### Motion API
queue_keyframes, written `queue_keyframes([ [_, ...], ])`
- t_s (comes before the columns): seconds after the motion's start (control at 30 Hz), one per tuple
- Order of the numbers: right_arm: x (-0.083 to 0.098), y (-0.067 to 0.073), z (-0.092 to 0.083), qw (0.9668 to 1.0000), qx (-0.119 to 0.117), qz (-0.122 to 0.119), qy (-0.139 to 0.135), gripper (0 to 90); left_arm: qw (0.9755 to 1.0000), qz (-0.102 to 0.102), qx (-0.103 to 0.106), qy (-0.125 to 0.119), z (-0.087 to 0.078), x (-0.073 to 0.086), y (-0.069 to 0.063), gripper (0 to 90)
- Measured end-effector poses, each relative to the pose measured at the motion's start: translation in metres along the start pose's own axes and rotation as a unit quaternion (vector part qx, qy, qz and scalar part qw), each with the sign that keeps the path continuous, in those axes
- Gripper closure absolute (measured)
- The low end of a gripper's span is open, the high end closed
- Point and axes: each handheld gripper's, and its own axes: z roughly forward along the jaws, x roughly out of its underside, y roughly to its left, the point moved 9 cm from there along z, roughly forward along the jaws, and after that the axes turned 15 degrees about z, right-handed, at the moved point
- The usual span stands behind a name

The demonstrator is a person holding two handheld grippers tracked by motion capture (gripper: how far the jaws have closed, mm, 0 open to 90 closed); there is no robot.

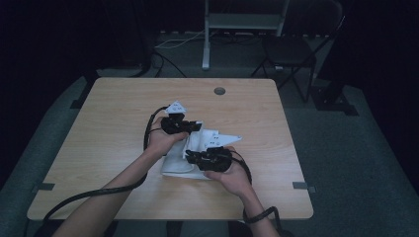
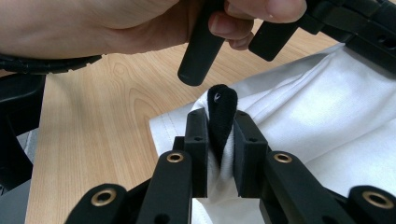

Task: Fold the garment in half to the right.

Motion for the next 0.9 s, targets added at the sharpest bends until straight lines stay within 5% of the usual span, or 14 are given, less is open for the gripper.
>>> queue_keyframes([
  [0.9,0.0004,-0.0041,-0.0049,1.0000,0.000,0.006,-0.005,78.7,0.9994,0.022,-0.004,0.026,0.0053,-0.0093,-0.0039,82.4],
])
